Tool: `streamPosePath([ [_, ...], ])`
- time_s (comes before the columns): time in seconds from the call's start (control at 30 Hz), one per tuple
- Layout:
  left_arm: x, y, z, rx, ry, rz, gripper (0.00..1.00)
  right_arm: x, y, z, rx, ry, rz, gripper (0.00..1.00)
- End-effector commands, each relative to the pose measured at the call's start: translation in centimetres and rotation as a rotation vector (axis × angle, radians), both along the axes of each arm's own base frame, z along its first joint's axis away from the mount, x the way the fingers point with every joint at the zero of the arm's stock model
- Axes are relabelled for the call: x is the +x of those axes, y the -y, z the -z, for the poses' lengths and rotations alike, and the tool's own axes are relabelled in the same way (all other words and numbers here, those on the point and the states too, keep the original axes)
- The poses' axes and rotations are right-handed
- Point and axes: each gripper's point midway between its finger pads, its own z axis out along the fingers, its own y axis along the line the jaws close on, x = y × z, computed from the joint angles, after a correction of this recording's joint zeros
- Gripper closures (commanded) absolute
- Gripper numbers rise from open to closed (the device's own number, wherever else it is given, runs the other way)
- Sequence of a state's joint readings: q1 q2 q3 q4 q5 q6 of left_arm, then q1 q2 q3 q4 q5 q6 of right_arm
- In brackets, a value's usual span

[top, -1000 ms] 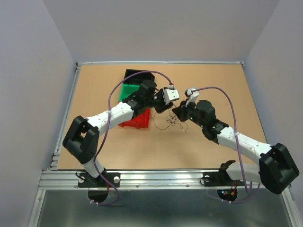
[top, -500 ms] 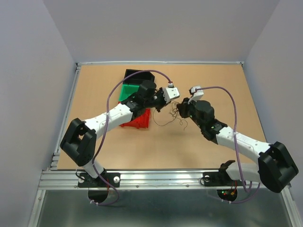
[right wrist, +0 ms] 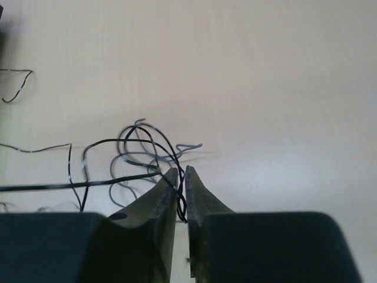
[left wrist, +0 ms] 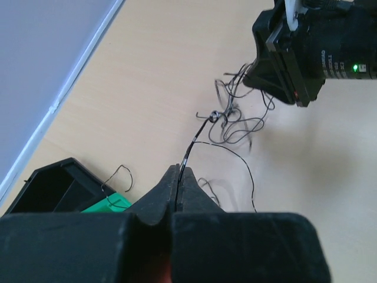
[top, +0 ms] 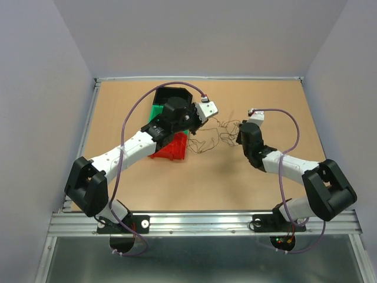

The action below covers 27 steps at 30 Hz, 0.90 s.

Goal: Untangle the cables

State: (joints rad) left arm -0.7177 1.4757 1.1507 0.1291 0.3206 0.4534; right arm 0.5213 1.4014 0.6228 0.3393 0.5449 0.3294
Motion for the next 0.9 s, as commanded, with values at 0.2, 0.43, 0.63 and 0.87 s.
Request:
streamPosePath([
  [0.2,2.2,-1.6,-2.7,-0.062,0.024,-0.136,1.0,0.6,4.9,-4.3,0.121,0.16,0.24,1.0],
  [0.43,5.5,-4.9,-4.0,-0.145,-0.011,-0.274,1.0,-0.8,10.3,-5.4,0.276,0.249,0.458,1.0],
  [0.63,6.0,-5.7,-4.2,-0.175,-0.04,-0.256,1.0,-1.5,11.4,-5.5,0.274,0.266,0.501,0.94],
  [0.87,3.1,-3.6,-5.4,-0.172,-0.089,-0.085,1.0,-0.5,7.7,-5.6,0.248,0.221,0.251,0.0],
])
